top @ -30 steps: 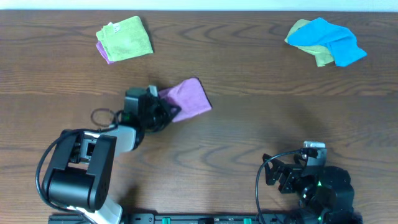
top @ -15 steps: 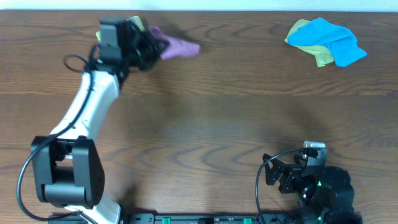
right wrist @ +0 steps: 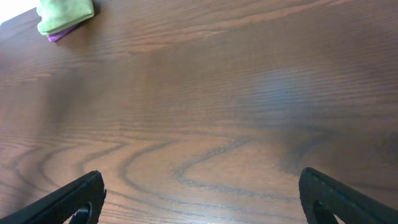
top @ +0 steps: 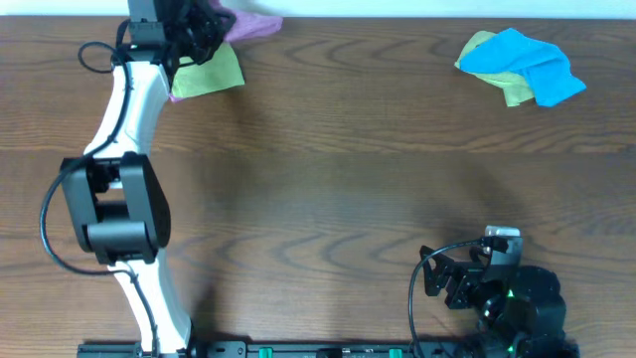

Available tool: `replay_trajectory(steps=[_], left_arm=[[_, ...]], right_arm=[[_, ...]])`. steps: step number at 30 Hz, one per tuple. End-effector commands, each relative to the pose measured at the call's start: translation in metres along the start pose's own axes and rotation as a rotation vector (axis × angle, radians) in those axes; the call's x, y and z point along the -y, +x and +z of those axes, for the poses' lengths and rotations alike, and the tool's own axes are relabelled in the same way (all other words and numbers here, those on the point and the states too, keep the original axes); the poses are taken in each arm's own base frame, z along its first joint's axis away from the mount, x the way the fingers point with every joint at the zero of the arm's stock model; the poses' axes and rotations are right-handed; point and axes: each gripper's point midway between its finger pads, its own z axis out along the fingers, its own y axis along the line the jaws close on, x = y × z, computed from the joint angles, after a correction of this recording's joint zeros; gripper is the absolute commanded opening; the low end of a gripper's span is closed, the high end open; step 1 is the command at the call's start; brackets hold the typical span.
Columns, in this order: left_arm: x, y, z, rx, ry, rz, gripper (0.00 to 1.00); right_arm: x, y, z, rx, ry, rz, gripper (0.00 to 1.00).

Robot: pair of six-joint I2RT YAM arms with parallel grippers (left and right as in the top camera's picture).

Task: Fold the cloth
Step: 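Carry the purple cloth up-left onto the green cloth stack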

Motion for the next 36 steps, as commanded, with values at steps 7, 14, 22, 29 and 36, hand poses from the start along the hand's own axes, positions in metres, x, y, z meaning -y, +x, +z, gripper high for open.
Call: replay_trajectory(steps=[7,14,22,29,36], left_arm=[[-0.026,-0.048,-0.013,0.061,0.017,0.001,0.05],[-0.009,-0.057,-0.013,0.098,0.075,0.041,0.05],[-0.017,-0.061,-0.011,0.115,0.052,0.046,0.05],[-0.051,-0.059,0.008,0.102,-0.003,0.056,0.06],[-0.083,-0.056,0.021,0.082,-0.051,0.072,0.06]], right_arm=[[0.002,-0.001,0.0,0.007,0.007,0.016,0.99],[0.002,-0.001,0.0,0.007,0.007,0.016,0.99],[0.002,-0.001,0.0,0.007,0.007,0.016,0.99],[0.002,-0.001,0.0,0.007,0.007,0.016,0.99],[0.002,-0.001,0.0,0.007,0.007,0.016,0.99]])
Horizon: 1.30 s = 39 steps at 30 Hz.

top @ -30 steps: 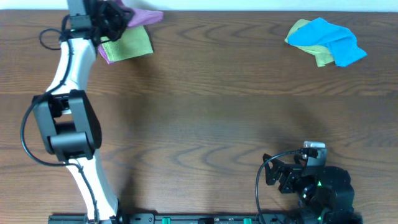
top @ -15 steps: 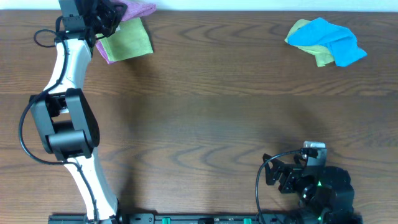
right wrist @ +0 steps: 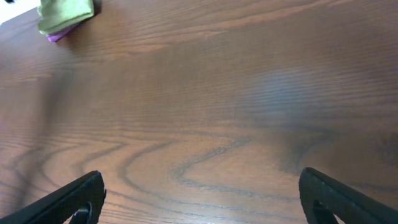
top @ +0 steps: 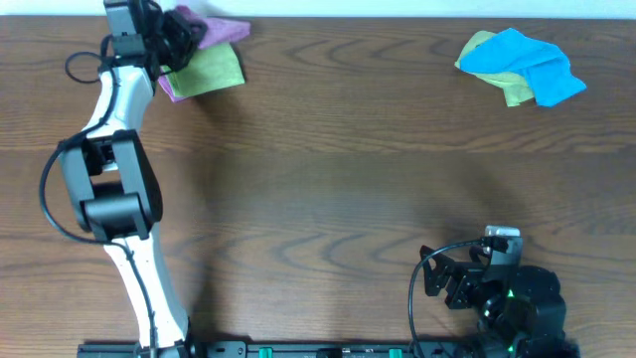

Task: Fold the cloth
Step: 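Carry the purple cloth up-left onto the green cloth stack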

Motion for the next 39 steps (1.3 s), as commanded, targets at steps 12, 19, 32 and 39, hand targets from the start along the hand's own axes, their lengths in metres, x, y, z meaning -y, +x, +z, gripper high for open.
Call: replay_trajectory(steps=[12,19,32,39], left_arm=[[-0.044,-0.015,-0.012,0.021,-0.145,0.088,0.06],[-0.051,-0.019,-0.015,0.034,-0.168,0.091,0.05],[-0.072,-0.01,-0.022,-0.011,-0.247,0.112,0.18],[-0.081,-0.023,-0.032,0.015,-0.258,0.094,0.33]], right_arm=[[0.002,-0.001,0.0,0.007,0.007,0.016,0.99],[0.002,-0.001,0.0,0.007,0.007,0.016,0.99],[0.002,-0.001,0.0,0.007,0.007,0.016,0.99],[0.002,-0.001,0.0,0.007,0.007,0.017,0.99]])
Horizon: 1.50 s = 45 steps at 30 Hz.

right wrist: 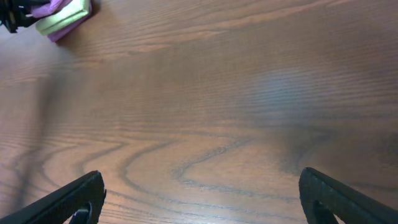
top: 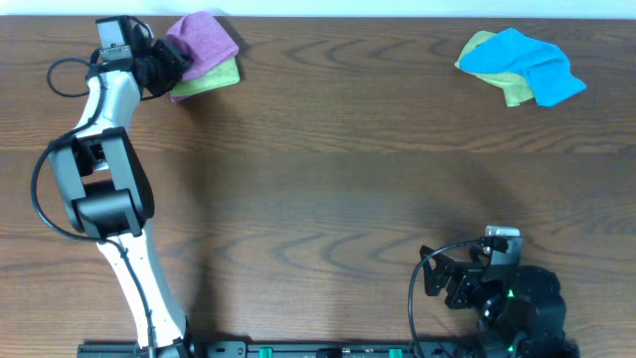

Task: Fold the cloth
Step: 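Carry the purple cloth up-left onto the green cloth stack, then lower the purple cloth onto the stack and adjust it with the left gripper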

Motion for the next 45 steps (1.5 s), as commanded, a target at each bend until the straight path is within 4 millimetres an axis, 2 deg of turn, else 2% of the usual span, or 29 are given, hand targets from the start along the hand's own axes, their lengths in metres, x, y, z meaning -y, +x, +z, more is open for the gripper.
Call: replay_trajectory(steps=[1,4,6,8,15,20,29,35,39,41,45], left_arm=[[-0.006,-0.019,-0.011,0.047,-0.014,0.007,0.35],[-0.009,-0.022,-0.014,0.05,-0.011,0.0,0.47],[-0.009,-0.022,-0.014,0.047,-0.007,-0.001,0.49],[-0.006,-0.021,-0.014,0.037,0.009,0.0,0.58],[-0.004,-0.022,-0.017,0.035,0.025,0.0,0.72],[0.004,-0.033,-0.026,0.05,0.054,0.008,0.72],[0.03,-0.057,-0.058,0.107,0.083,0.037,0.78],[0.046,-0.067,-0.079,0.146,0.103,0.061,0.78],[0.06,-0.069,-0.092,0.158,0.129,0.074,0.75],[0.069,-0.067,-0.094,0.158,0.14,0.084,0.66],[0.081,-0.057,-0.084,0.15,0.133,0.1,0.46]], right_arm=[[0.002,-0.001,0.0,0.007,0.006,0.016,0.99],[0.002,-0.001,0.0,0.007,0.006,0.016,0.99],[0.002,-0.001,0.0,0.007,0.006,0.016,0.99],[0.002,-0.001,0.0,0.007,0.006,0.016,0.99],[0.002,-0.001,0.0,0.007,0.006,0.016,0.99],[0.002,-0.001,0.0,0.007,0.006,0.016,0.99],[0.002,-0.001,0.0,0.007,0.006,0.016,0.99],[0.002,-0.001,0.0,0.008,0.006,0.016,0.99],[0.002,-0.001,0.0,0.008,0.006,0.016,0.99],[0.002,-0.001,0.0,0.007,0.006,0.016,0.99],[0.002,-0.001,0.0,0.007,0.006,0.016,0.99]])
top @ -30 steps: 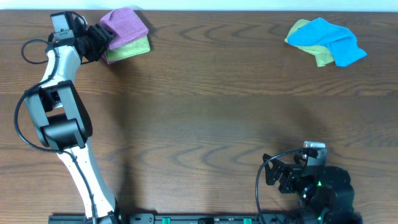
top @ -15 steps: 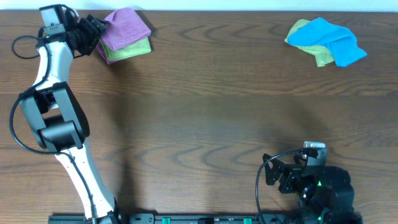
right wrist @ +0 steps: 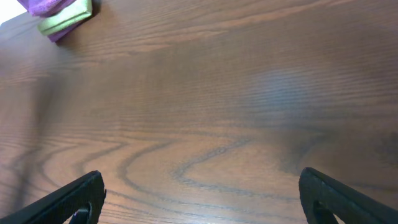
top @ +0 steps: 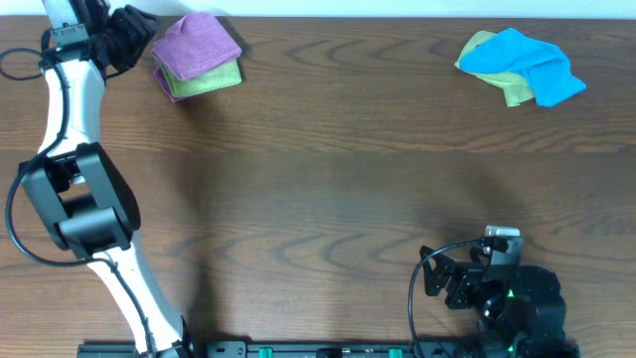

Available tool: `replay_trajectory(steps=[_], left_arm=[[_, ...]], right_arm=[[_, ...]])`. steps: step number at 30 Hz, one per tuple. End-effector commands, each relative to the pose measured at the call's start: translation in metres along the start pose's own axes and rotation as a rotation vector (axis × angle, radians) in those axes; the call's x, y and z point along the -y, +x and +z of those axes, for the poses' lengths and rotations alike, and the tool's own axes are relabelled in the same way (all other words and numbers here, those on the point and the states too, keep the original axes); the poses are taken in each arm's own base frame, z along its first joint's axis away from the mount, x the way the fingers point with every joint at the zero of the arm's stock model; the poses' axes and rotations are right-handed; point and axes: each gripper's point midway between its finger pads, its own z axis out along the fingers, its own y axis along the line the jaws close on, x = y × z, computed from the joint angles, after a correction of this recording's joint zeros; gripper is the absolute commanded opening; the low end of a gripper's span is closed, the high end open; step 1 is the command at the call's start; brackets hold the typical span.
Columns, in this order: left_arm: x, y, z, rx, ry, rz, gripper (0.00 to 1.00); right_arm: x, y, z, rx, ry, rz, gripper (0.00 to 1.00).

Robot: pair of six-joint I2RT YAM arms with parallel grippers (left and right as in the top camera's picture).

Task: Fold the cloth
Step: 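Lower the purple cloth onto the stack and adjust it with the left gripper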

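Note:
A purple cloth point(top: 196, 44) lies folded into a small square on top of a folded green cloth point(top: 211, 80) at the far left of the table. The same stack shows in the top left corner of the right wrist view as the purple cloth point(right wrist: 43, 5) over the green one point(right wrist: 65, 17). My left gripper point(top: 127, 30) is just left of the stack, apart from it, and looks open with nothing in it. My right gripper point(right wrist: 205, 208) hangs low over bare wood with its fingers point(right wrist: 78, 198) spread wide, open and empty.
A crumpled blue cloth point(top: 527, 62) lies over a yellow-green cloth point(top: 512, 91) at the far right. The right arm point(top: 502, 293) sits folded at the near right edge. The left arm point(top: 75, 189) runs along the table's left side. The table top point(top: 328, 189) is dark wood.
My left gripper has let go of the purple cloth and moved left, away from the stack. The purple cloth now lies flatter and squarer on the green one. The right arm has not moved.
My left gripper was over the green cloth with the purple cloth spread beyond it. Then it stood further left, the purple cloth bunched at it. Then the purple cloth lay folded on the green, the gripper at its left edge. Now the gripper is off it.

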Motion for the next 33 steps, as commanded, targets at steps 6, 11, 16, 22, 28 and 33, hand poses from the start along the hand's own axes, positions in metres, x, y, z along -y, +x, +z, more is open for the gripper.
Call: replay_trajectory(steps=[6,11,16,22,28,33], left_arm=[[0.047,0.008,0.016,0.092,-0.055,0.114,0.08],[0.055,0.015,0.034,0.139,-0.09,0.153,0.06],[0.035,0.023,0.053,0.132,-0.143,0.143,0.06],[0.005,0.019,0.063,0.164,-0.228,0.129,0.05],[-0.006,0.017,0.069,0.178,-0.252,0.129,0.06],[-0.022,0.017,0.071,0.192,-0.305,0.122,0.06]], right_arm=[[0.002,-0.001,0.0,0.007,0.007,0.016,0.99],[0.002,-0.001,0.0,0.007,0.007,0.017,0.99],[0.002,-0.001,0.0,0.007,0.007,0.016,0.99],[0.002,-0.001,0.0,0.007,0.007,0.016,0.99],[0.002,-0.001,0.0,0.007,0.007,0.016,0.99],[0.002,-0.001,0.0,0.007,0.007,0.016,0.99]])
